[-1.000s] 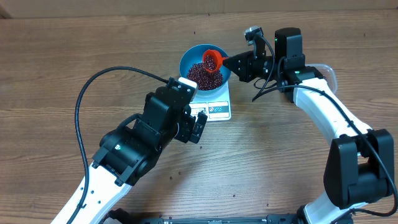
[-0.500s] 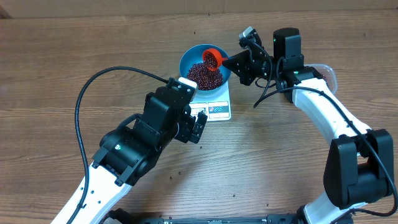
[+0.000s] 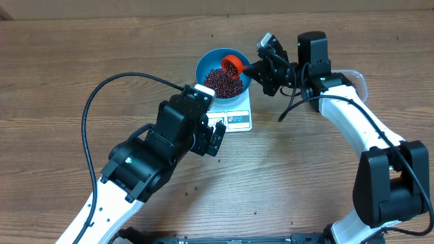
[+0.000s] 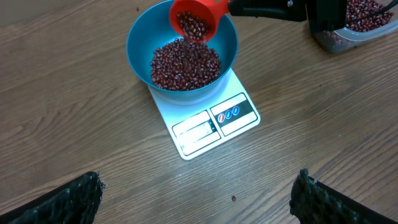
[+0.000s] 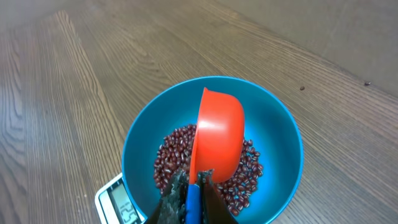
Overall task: Scoop item into bowl and weigh 150g on scale
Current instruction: 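Tilt the scoop to pour the fourth load into the bowl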
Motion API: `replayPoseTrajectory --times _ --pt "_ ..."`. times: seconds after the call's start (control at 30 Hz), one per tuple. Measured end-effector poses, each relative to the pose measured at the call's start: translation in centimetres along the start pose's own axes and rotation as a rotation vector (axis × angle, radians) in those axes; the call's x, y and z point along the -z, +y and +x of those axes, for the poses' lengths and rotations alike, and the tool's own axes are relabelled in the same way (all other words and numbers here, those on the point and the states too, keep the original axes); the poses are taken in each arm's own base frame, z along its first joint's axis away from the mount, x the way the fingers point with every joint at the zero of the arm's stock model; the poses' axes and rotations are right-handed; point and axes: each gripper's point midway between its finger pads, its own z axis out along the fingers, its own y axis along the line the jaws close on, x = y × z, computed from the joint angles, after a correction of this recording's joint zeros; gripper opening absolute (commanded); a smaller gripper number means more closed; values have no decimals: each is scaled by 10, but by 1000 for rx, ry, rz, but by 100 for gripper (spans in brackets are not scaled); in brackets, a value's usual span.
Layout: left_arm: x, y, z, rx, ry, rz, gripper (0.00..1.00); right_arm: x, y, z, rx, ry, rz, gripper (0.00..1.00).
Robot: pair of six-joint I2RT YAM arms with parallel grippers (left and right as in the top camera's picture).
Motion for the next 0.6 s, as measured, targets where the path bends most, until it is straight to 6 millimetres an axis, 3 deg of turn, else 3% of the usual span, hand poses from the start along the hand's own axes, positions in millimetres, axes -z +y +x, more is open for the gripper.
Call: replayPoseTrajectory --times 0.6 --pt "0 0 0 0 0 0 100 0 1 2 243 8 -4 4"
